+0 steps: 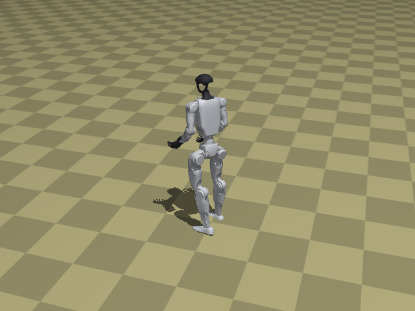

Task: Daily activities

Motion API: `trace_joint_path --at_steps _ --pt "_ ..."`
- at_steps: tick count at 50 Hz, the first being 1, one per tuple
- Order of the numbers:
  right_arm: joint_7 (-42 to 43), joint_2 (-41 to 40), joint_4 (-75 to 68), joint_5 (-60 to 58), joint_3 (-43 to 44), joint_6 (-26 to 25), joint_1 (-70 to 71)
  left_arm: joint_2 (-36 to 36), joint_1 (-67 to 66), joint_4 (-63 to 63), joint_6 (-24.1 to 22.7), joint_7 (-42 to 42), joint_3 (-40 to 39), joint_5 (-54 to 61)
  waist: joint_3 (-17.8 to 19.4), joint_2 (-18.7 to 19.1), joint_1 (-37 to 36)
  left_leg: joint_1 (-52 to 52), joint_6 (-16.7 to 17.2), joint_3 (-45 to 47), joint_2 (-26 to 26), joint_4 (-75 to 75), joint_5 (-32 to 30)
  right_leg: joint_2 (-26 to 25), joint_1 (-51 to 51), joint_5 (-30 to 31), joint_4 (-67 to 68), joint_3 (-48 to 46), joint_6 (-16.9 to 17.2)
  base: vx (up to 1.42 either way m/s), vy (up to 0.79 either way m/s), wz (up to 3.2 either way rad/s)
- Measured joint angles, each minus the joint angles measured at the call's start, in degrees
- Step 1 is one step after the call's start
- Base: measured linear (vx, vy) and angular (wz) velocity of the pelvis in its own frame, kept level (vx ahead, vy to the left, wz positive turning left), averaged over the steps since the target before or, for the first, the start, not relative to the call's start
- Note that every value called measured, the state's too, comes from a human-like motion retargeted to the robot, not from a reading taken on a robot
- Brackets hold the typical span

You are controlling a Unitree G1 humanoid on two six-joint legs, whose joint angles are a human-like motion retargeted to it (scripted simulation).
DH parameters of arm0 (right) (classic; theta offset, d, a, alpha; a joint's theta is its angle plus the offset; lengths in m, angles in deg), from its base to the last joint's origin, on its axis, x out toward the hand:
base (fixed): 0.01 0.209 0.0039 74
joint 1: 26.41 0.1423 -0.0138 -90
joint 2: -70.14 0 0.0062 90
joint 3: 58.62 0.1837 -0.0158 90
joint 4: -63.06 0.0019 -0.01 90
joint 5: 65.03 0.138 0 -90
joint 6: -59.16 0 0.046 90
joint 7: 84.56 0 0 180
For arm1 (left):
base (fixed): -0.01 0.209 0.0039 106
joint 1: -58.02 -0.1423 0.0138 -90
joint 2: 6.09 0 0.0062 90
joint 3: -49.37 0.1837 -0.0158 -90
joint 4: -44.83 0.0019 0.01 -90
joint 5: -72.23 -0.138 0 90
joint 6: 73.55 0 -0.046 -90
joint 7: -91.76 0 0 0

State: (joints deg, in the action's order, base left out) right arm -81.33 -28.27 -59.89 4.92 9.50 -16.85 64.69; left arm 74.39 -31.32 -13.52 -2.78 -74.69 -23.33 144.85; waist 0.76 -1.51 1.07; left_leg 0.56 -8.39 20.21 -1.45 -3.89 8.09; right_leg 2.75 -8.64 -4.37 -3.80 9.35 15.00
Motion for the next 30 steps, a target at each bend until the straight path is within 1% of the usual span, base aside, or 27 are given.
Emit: trace_joint_path --at_steps 10,17,30 --pt "-2.63 -0.83 -5.7 0.19 -2.96 -2.99 2.06 0.03 5.56 10.5 1.56 -1.3 -3.14 0.99 0.48 -0.54 -0.06 -1.01 -0.75 1.19 -0.27 -1.13 -0.12 -0.33 0.56 0.02 -0.01 1.14 0.0 0.01 0.01 -0.27" --pt "-4.55 -1.96 -11.53 -0.15 -4.47 -4.55 4.83 0.52 10.26 18.99 2.98 -3.65 -4.82 2.06 1.31 -0.92 0.12 -1.56 -1.36 2.2 -0.56 -1.48 -0.37 -0.63 0.52 0.1 0.19 1.84 0.0 0.01 0.02 -0.26" --pt "-7.92 -4.0 -22.48 -0.58 -4.22 -5.18 11.77 1.74 18.13 32.21 4.95 -9.36 -6.36 2.83 4.03 -1.53 0.83 -2.1 -2.65 3.91 -1.42 -1.5 -1.05 -1.26 -0.6 0.15 1.36 2.59 0.0 0.0 0.01 -0.2"
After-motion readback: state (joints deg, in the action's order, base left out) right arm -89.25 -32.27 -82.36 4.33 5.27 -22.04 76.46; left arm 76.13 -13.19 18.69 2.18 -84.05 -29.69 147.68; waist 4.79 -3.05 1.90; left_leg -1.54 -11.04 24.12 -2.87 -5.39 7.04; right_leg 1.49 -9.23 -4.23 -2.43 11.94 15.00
